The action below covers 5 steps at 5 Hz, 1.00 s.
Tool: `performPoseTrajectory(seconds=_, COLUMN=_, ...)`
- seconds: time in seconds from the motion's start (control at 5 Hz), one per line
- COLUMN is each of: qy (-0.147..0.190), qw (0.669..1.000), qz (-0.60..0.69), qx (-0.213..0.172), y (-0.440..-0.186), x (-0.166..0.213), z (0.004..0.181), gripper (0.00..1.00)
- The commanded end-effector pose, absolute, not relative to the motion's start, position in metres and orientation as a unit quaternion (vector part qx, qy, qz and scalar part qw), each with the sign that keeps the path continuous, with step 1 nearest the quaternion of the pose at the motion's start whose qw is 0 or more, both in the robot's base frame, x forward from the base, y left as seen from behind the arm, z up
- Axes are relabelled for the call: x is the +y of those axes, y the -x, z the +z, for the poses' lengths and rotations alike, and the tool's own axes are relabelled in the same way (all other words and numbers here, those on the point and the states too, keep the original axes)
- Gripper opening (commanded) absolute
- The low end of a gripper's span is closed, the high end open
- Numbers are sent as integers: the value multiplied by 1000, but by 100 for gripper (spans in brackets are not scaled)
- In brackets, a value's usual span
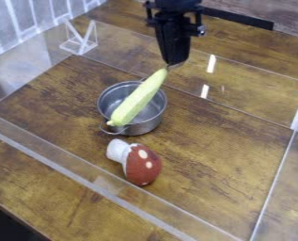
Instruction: Move the green spoon to the left
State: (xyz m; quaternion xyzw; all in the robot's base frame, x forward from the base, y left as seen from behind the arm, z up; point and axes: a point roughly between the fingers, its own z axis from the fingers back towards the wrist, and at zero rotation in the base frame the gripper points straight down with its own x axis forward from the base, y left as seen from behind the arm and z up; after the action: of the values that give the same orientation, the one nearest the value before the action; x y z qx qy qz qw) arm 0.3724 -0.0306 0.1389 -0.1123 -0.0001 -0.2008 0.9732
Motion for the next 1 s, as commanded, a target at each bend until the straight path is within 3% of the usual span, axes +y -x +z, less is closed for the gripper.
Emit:
performPoseTrajectory(seconds=0.0, qy=103, qw=964, qz=-236, qx=-60, y=-357, x=-33, z=174, gripper=0)
performPoseTrajectory(seconds=0.2, qy=108, qw=953, qz=-278, qx=-56, y=-351, x=-44, z=162, gripper=0)
performPoseTrajectory(seconds=0.4, qy=104, qw=956, qz=-267, qx=-66, y=-342, x=-42, z=167, gripper=0)
performPoseTrajectory(seconds=0.8, qy=107, qw=964, qz=-234, qx=-73, y=-333, x=-41, z=159, gripper=0)
